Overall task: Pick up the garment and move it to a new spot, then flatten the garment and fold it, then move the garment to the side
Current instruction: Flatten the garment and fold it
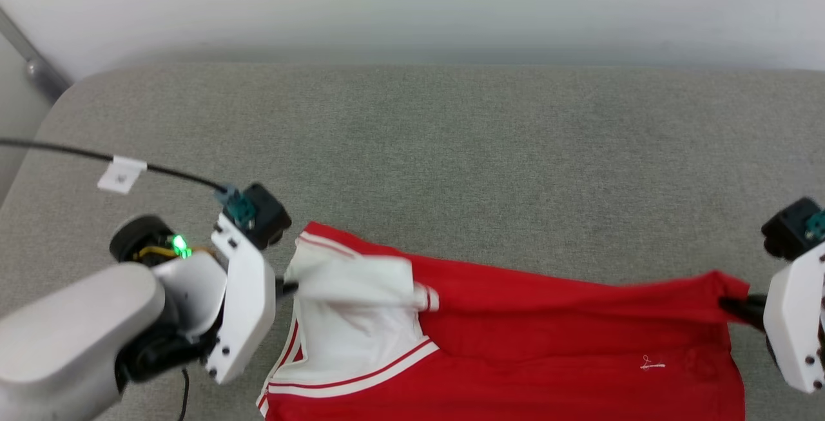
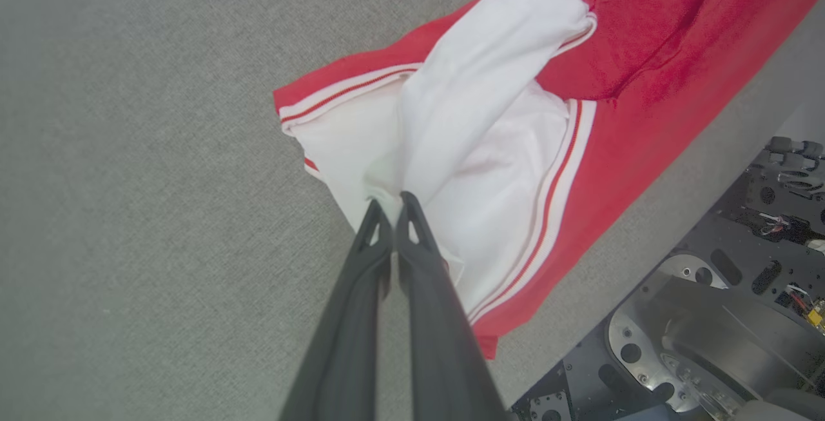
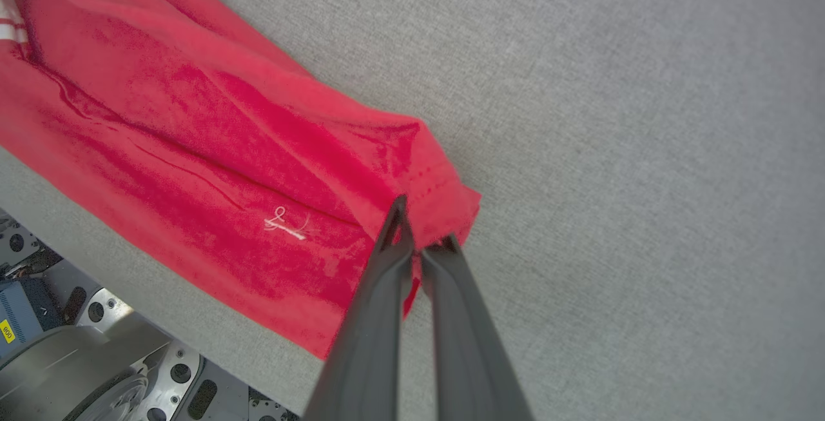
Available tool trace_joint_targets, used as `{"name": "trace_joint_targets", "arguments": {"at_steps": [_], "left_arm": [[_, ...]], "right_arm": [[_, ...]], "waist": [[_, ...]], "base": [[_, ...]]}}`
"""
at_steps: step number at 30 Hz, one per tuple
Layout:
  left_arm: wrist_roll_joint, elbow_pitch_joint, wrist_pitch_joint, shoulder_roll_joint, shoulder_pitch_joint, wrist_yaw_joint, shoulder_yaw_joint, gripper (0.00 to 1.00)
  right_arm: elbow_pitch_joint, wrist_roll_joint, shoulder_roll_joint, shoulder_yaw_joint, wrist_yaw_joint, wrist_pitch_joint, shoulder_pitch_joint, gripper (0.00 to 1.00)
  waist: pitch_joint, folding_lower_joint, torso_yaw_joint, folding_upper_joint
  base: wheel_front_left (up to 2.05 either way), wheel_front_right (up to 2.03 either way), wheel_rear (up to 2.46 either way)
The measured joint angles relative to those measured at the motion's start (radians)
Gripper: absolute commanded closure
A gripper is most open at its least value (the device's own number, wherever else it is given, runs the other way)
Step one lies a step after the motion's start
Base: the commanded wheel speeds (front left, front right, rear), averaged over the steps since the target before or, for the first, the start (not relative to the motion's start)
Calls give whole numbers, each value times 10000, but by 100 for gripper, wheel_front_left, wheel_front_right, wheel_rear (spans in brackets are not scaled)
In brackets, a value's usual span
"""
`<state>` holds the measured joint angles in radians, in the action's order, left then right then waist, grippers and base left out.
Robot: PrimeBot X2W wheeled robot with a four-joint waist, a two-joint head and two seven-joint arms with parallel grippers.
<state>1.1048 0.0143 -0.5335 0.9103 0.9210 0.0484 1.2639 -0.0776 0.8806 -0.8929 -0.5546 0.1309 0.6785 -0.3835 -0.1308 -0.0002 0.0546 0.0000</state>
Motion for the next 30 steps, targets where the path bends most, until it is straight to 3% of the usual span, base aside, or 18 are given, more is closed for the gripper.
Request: {"name": "trace_joint_targets", "arguments": {"at_steps": [9,18,19,20,21,22,23,26,30], "left_arm": [[84,249,219,295,-1848,-351,127,100],[58,-926,727,-397,-2562,-226,142,100],[63,-1039,842,-462,-2598,-221,134,95],[102,-1129,970,-510,-2629,-217,105,82],[105,-1158,1124,-546,-2669,-217,69,31],[54,-1154,1338,-570,-2705,-215,23,0],[21,-1126,1542,-581,-2747,-219,-46,0],[-142,-803,2167,-441,-2847,-347,-194,0],[-573,-261,3542,-121,-3091,-1041,-690,0]], "right_arm": [[67,48,102,-46,0,-453,1330,100],[-523,-109,537,-481,0,-734,1546,100],[-571,-127,556,-518,2,-800,1524,100],[-627,-121,594,-510,2,-903,1523,100],[-663,-123,637,-499,0,-1012,1522,91],[-683,-123,658,-477,2,-1126,1521,55],[-677,-125,656,-428,2,-1266,1522,0],[-441,-123,589,-117,0,-1810,1541,0],[153,-125,441,606,0,-2550,1809,0]], "waist": [[-122,0,56,0],[-570,1,-6,0],[-565,1,-13,0],[-540,1,-17,0],[-497,1,-24,0],[-437,1,-33,0],[-363,1,-39,0],[-85,1,-39,0],[309,1,-32,0]], "base": [[0,0,0],[0,0,0],[0,0,0],[0,0,0],[0,0,0],[0,0,0],[0,0,0],[0,0,0],[0,0,0]]}}
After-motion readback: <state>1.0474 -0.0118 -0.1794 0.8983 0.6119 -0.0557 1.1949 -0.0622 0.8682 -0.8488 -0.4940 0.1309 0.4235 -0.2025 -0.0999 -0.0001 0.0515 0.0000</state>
